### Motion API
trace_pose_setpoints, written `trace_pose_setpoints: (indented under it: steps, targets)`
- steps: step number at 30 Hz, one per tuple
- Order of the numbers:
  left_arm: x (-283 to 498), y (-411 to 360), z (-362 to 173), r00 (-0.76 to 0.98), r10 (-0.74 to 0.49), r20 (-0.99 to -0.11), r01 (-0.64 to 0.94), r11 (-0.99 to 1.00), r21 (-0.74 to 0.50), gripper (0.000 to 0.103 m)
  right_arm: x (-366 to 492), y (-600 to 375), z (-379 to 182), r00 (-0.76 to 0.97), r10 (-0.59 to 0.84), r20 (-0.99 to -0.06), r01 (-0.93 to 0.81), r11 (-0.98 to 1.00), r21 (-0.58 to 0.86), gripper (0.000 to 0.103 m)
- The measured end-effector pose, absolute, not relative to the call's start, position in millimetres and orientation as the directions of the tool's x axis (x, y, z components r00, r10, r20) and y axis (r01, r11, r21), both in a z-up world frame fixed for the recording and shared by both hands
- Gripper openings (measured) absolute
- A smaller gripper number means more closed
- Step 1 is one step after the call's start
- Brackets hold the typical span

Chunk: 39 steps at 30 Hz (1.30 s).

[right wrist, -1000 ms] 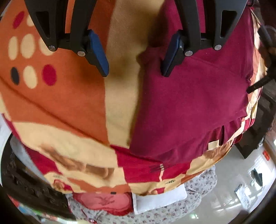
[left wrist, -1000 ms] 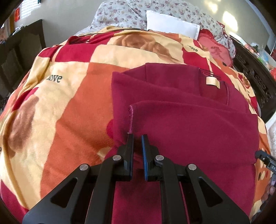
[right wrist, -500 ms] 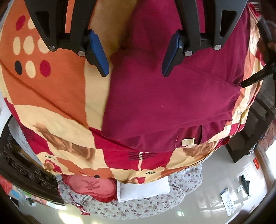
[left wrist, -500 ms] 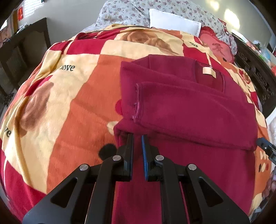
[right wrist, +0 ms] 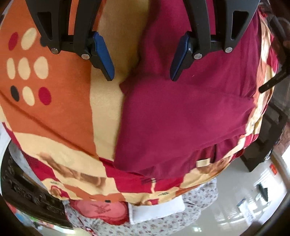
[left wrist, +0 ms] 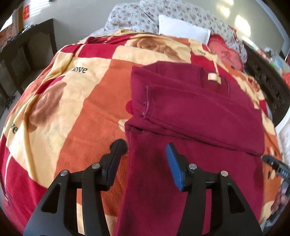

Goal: Fold small clothes

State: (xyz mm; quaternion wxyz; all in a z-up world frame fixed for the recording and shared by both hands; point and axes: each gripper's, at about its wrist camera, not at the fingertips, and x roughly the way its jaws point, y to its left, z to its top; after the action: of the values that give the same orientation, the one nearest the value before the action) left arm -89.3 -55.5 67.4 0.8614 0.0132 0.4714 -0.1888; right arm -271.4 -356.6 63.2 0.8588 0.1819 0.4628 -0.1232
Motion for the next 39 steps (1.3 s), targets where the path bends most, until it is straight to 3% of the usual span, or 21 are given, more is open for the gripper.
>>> trace_pose_setpoints:
  steps: [39]
  targets:
    - [-172, -17, 48, 0.396, -0.282, -0.874, 0.381, 0.917, -0.123, 0.051, -368, -299, 42, 0.469, 0.087, -0.879, 0.334, 0.904, 0.268, 0.062]
